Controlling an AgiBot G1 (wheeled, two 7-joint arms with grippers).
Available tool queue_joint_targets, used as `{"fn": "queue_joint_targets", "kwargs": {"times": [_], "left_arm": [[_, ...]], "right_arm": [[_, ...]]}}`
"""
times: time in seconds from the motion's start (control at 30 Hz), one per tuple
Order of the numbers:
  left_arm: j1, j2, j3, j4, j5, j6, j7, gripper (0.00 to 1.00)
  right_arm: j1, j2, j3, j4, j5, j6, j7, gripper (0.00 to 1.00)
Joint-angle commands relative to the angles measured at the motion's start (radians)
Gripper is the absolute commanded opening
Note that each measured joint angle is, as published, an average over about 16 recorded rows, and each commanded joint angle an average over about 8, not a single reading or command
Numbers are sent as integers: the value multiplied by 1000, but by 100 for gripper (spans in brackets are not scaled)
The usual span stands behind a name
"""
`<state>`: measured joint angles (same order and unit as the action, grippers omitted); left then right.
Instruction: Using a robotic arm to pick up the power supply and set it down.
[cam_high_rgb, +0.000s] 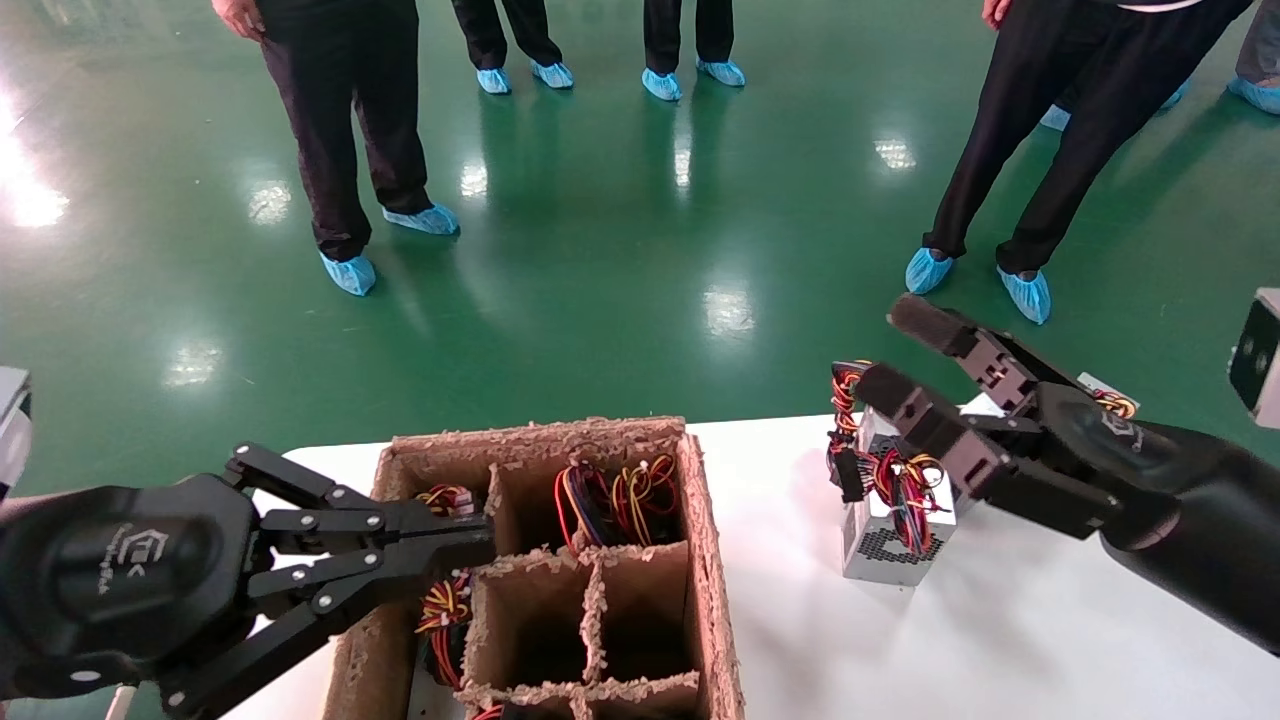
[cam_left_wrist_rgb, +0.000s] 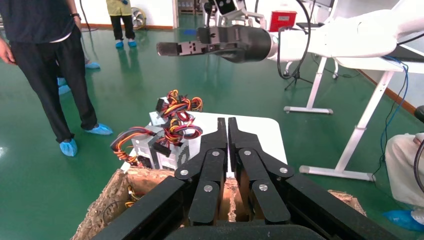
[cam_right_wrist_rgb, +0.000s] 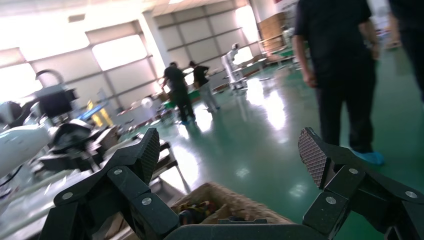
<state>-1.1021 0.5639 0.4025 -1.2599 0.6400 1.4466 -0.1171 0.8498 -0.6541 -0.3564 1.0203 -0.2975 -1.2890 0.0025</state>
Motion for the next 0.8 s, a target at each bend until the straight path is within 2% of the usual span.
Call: {"fn": "queue_joint_targets", "kwargs": {"times": [0.03, 0.8], "left_arm": [[0, 0, 0, 0, 0, 0, 0, 100], [0, 0, 0, 0, 0, 0, 0, 100]], "right_arm": [[14, 3, 5, 16, -27, -13, 12, 100], [170, 32, 58, 199, -327, -156, 140, 100]]}}
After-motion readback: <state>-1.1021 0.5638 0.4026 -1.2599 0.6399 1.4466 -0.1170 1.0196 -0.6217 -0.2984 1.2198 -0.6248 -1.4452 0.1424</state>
